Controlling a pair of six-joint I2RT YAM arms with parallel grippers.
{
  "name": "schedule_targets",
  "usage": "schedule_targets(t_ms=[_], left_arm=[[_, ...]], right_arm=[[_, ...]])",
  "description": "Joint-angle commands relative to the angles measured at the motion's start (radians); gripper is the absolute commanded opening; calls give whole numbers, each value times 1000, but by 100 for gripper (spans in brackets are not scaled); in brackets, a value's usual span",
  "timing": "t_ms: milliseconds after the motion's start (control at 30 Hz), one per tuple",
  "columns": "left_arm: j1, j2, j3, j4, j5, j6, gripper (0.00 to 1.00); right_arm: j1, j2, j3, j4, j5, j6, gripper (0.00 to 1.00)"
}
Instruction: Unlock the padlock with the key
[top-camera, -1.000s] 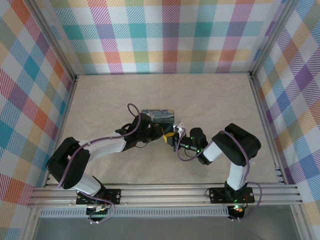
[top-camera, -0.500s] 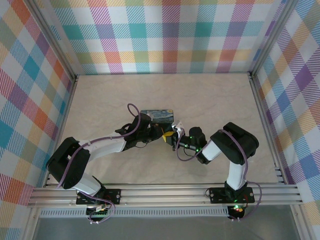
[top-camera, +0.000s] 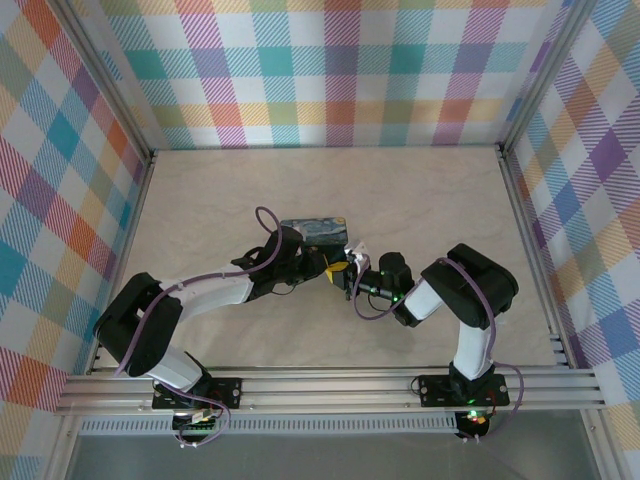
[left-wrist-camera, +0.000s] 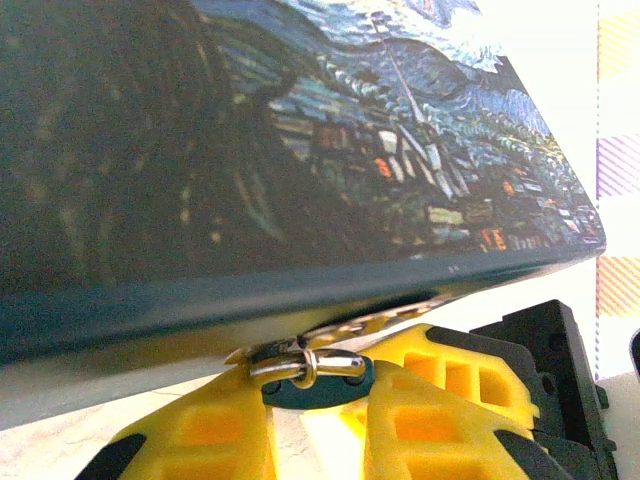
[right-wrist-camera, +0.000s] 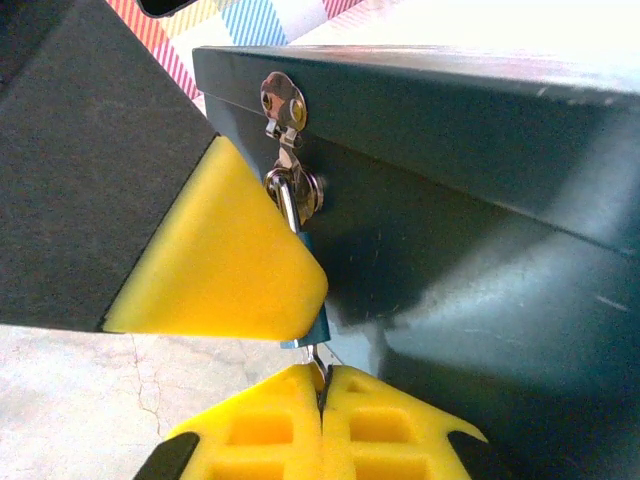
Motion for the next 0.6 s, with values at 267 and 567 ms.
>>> schedule_targets(t_ms=[267,567], left_arm=[[-29,68,-5,77,87,10,22],[-25,79,-28,100,74,4,35]], right_arm=[[26,18,-20,141,62,78,0],[45,51,-44,142,92,99,0]])
